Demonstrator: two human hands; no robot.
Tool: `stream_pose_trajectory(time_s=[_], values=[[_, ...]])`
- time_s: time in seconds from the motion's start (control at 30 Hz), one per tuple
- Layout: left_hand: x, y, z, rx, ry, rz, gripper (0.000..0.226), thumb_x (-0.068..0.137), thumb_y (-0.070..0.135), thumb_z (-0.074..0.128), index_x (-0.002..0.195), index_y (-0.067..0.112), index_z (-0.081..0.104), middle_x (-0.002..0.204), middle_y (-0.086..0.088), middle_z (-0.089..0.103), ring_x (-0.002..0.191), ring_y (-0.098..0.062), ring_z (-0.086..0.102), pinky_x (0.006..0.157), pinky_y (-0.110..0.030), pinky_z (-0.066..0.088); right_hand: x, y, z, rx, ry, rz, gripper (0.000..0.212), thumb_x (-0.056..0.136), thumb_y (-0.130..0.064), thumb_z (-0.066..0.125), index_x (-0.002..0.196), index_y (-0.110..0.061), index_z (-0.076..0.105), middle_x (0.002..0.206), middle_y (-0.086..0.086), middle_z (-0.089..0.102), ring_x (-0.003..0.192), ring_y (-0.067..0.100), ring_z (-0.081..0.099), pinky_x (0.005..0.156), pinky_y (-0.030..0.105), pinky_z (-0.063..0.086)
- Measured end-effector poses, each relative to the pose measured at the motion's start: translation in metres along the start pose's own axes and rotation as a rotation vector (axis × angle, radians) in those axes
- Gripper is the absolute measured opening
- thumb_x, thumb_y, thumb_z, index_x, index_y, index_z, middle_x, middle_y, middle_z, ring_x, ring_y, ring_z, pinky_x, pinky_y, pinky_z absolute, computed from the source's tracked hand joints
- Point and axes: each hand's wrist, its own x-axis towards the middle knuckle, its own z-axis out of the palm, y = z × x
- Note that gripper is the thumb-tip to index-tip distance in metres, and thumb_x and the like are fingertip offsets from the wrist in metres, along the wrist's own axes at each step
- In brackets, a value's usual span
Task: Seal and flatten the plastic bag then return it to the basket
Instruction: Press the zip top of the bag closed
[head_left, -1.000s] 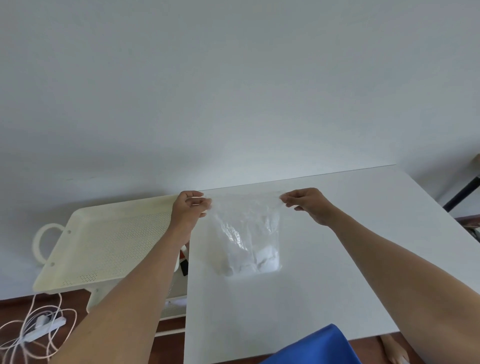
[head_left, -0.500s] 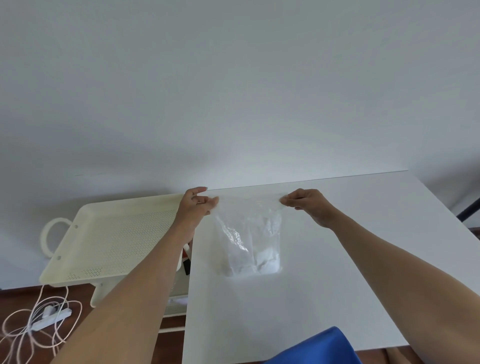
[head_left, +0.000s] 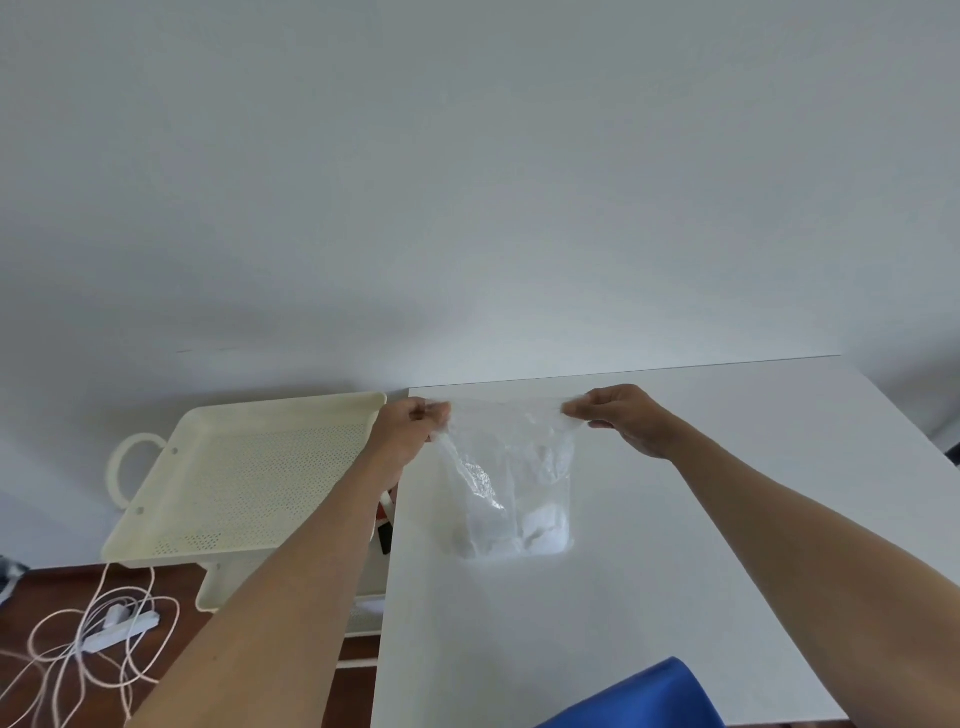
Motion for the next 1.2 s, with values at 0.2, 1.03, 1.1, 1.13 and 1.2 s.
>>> stream_pose_trajectory(time_s=[0.2, 1.03, 1.1, 1.13, 1.2], values=[[-0.005, 0.008, -0.009, 0.067, -0.208, -0.03, 0.036, 0.088, 0.033, 0.077, 0.114, 0.008, 0.071, 0.11, -0.006, 0.074, 0.103, -0.018, 0.071, 0.082, -0.029, 0.056, 0.002, 0.002, 0.001, 0.011, 0.074, -0.046, 0.019, 0.088, -0.02, 0.081, 0.097, -0.004, 0.079, 0.106, 0.001, 0.08, 0.109, 0.019, 0.068, 0.099, 0.032, 0.046], [-0.011, 0.027, -0.001, 0.37, -0.213, 0.021, 0.025, 0.096, 0.024, 0.067, 0.112, 0.005, 0.067, 0.095, 0.003, 0.068, 0.094, -0.013, 0.06, 0.077, -0.019, 0.045, 0.003, -0.02, 0.023, -0.105, -0.13, -0.021, 0.025, 0.089, -0.022, 0.08, 0.111, -0.009, 0.081, 0.118, 0.001, 0.079, 0.113, 0.011, 0.069, 0.103, 0.029, 0.047], [-0.012, 0.028, -0.001, 0.345, -0.2, 0.052, 0.025, 0.094, 0.024, 0.071, 0.11, 0.005, 0.07, 0.102, 0.003, 0.072, 0.1, -0.011, 0.063, 0.086, -0.021, 0.046, 0.004, -0.02, 0.024, -0.084, -0.072, -0.05, 0.018, 0.086, -0.019, 0.083, 0.101, -0.009, 0.082, 0.109, 0.003, 0.081, 0.108, 0.013, 0.069, 0.104, 0.03, 0.045], [-0.012, 0.029, -0.001, 0.328, -0.206, 0.06, 0.026, 0.092, 0.025, 0.073, 0.109, 0.006, 0.071, 0.105, 0.003, 0.073, 0.102, -0.01, 0.064, 0.088, -0.02, 0.047, 0.005, -0.02, 0.023, -0.069, -0.049, -0.055, 0.015, 0.085, -0.018, 0.084, 0.097, -0.009, 0.081, 0.104, 0.001, 0.081, 0.105, 0.013, 0.069, 0.104, 0.029, 0.044], [-0.013, 0.03, -0.004, 0.304, -0.221, 0.065, 0.028, 0.088, 0.029, 0.077, 0.106, 0.008, 0.073, 0.108, 0.003, 0.075, 0.103, -0.009, 0.066, 0.089, -0.02, 0.047, 0.005, -0.018, 0.024, -0.045, -0.028, -0.068, 0.012, 0.083, -0.018, 0.086, 0.091, -0.01, 0.081, 0.092, -0.005, 0.079, 0.099, 0.011, 0.068, 0.1, 0.028, 0.041]])
